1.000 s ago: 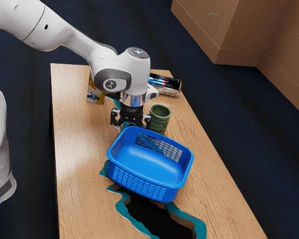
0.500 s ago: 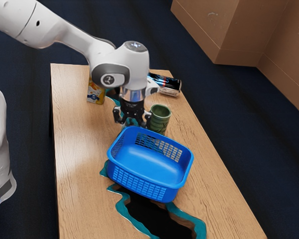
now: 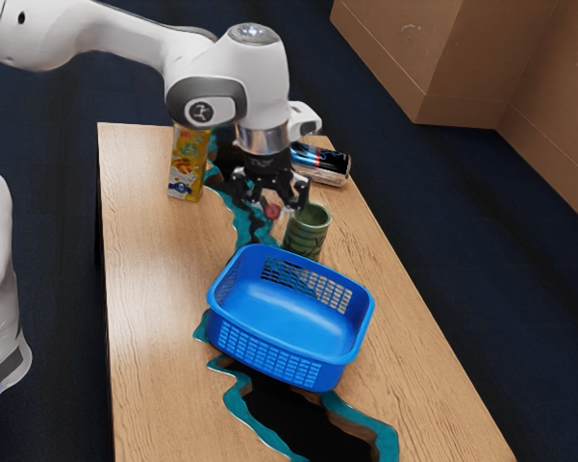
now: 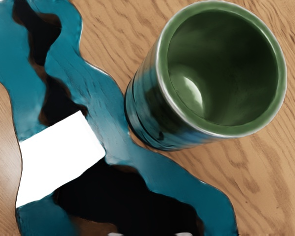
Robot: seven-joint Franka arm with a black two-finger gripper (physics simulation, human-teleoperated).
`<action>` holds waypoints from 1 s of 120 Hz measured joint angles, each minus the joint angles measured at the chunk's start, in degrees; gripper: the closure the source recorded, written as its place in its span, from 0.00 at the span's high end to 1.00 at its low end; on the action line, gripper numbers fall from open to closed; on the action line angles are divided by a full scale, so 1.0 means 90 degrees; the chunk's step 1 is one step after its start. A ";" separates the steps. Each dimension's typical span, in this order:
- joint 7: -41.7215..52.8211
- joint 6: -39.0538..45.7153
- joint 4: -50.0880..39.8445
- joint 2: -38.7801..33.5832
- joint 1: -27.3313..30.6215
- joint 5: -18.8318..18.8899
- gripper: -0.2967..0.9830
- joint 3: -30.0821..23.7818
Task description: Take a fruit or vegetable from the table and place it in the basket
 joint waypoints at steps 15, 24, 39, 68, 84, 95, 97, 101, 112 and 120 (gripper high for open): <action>0.0029 -0.0201 0.0221 -0.0121 0.0004 0.0065 0.30 -0.0319; 0.0042 -0.0283 0.0329 -0.0095 0.0004 0.0077 0.30 -0.0525; 0.0060 -0.0349 0.0370 -0.0068 0.0003 0.0074 0.30 -0.0797; 0.0082 -0.0359 0.0487 0.0117 -0.0005 0.0015 0.30 -0.1255; 0.0101 -0.0288 0.0498 0.0198 -0.0009 -0.0062 0.55 -0.1340; 0.0110 -0.0238 0.0504 0.0219 -0.0004 -0.0074 0.65 -0.1455; 0.0111 -0.0231 0.0505 0.0220 -0.0002 -0.0074 0.67 -0.1462; 0.0114 -0.0220 0.0507 0.0222 0.0001 -0.0073 0.69 -0.1470; 0.0119 -0.0196 0.0509 0.0224 0.0004 -0.0070 0.73 -0.1478; 0.0123 -0.0185 0.0510 0.0224 0.0004 -0.0069 0.74 -0.1479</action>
